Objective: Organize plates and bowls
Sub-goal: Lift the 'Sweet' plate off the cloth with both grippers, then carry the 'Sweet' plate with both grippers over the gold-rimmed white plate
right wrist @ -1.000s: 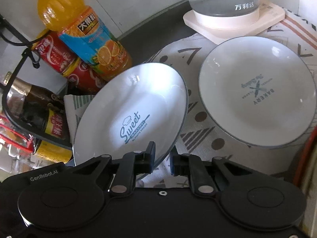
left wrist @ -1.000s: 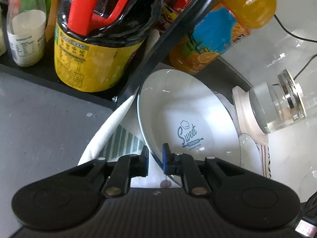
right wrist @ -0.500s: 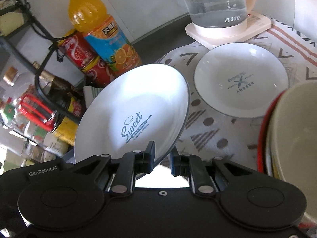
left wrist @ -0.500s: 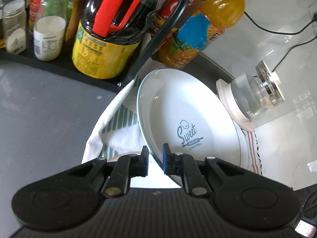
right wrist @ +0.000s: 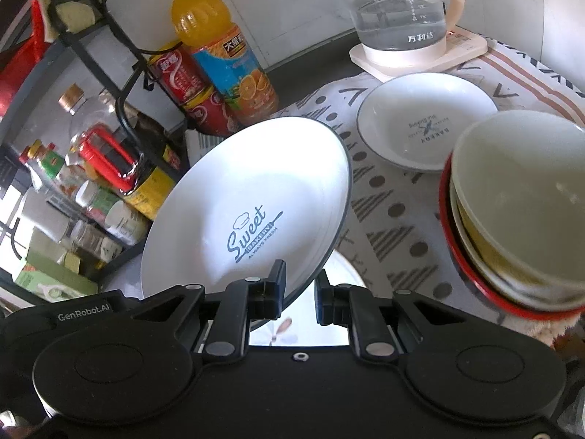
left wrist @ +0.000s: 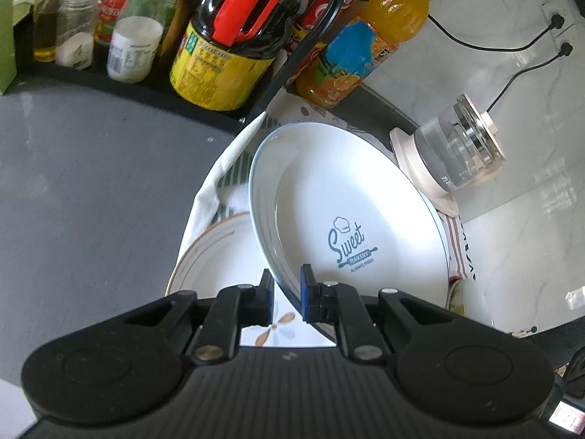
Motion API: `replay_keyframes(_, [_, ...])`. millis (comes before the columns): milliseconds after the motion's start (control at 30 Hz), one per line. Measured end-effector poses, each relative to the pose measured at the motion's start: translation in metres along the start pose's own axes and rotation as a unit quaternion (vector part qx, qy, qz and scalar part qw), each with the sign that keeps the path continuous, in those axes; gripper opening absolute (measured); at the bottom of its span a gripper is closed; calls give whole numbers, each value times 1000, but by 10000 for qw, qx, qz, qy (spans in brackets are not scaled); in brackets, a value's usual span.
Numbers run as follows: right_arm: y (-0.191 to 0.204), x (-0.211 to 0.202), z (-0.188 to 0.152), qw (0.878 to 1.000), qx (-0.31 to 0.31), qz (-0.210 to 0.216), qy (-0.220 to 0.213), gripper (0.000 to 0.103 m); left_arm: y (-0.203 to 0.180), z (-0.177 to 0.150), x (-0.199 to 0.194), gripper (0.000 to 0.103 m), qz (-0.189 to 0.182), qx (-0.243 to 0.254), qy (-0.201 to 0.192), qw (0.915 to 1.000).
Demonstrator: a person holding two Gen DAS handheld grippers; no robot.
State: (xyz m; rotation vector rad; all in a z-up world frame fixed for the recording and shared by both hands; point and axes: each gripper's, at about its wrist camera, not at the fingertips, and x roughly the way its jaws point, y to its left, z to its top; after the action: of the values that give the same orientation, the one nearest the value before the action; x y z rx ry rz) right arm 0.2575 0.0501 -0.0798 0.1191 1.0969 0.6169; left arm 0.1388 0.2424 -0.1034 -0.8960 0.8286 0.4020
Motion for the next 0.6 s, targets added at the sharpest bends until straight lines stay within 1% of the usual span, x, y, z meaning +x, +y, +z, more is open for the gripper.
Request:
replay_keyframes(167, [-2,-8,-15,10000,-13,11,41,15,4,-15,-8,12,37,17,20,10000])
replay_keyframes(300, [-7,-12,-26,10000,-16,-10,85,15,8,-25,-8,12,61,9,110,9999])
replay_keyframes(600, [-13,-15,-48,9996,-54,-56,284,15,20,-44,-11,12,138,51,249,9996])
